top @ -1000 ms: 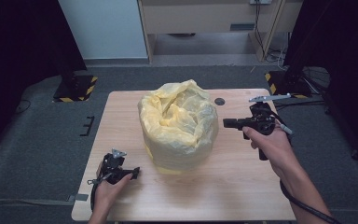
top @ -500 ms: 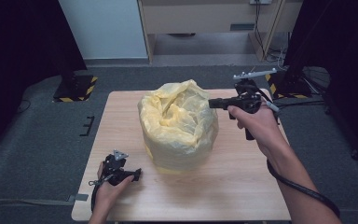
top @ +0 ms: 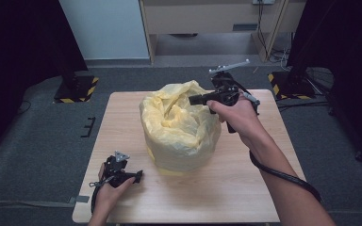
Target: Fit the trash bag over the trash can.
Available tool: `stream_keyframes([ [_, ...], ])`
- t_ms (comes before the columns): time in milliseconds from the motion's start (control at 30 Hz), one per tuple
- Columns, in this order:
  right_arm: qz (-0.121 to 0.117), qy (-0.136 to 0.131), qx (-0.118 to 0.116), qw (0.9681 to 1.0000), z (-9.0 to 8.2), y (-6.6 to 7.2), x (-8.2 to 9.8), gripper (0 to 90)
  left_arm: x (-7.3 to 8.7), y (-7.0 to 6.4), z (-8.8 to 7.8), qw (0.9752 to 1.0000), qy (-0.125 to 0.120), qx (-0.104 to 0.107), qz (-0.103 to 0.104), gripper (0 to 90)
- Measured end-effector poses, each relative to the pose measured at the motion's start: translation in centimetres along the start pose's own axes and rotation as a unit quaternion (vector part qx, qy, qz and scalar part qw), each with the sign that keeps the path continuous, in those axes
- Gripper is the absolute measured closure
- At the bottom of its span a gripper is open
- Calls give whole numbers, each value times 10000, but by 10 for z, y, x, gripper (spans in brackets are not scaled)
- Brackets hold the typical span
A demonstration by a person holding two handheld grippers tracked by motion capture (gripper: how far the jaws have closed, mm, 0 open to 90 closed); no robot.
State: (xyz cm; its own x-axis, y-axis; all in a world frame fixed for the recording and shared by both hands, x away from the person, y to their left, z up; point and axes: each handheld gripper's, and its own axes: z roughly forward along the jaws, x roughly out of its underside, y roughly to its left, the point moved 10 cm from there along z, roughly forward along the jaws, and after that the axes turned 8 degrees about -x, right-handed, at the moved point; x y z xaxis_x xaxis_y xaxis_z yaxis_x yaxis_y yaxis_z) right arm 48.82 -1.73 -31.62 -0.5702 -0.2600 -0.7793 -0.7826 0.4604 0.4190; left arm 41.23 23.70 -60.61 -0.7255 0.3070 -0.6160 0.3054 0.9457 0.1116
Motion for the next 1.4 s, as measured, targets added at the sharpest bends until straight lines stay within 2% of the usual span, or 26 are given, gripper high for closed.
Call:
stream_keyframes([
  [300,-97,133,-170,9997,26,15,-10,900,0,0,0,10000,-14,2,1,0],
  [367,-59,138,-259,9996,32,18,-12,900,0,0,0,10000,-16,3,4,0],
  [667,-78,322,-287,9990,61,22,-19,899,0,0,0,10000,-1,40,57,0],
  [800,-141,509,-160,9985,75,18,-20,893,-1,0,1,10000,-36,38,53,0],
  [1000,-164,878,95,9960,93,7,-11,890,-1,0,1,10000,-32,42,60,0],
  [1200,-152,1234,360,9916,106,-6,1,890,-1,0,0,10000,-13,55,72,0],
  [1300,-153,1451,472,9882,113,-9,7,890,-1,0,0,10000,-6,56,74,0],
  [1400,-132,1608,489,9857,119,-12,12,890,-1,0,0,10000,-2,57,73,0],
])
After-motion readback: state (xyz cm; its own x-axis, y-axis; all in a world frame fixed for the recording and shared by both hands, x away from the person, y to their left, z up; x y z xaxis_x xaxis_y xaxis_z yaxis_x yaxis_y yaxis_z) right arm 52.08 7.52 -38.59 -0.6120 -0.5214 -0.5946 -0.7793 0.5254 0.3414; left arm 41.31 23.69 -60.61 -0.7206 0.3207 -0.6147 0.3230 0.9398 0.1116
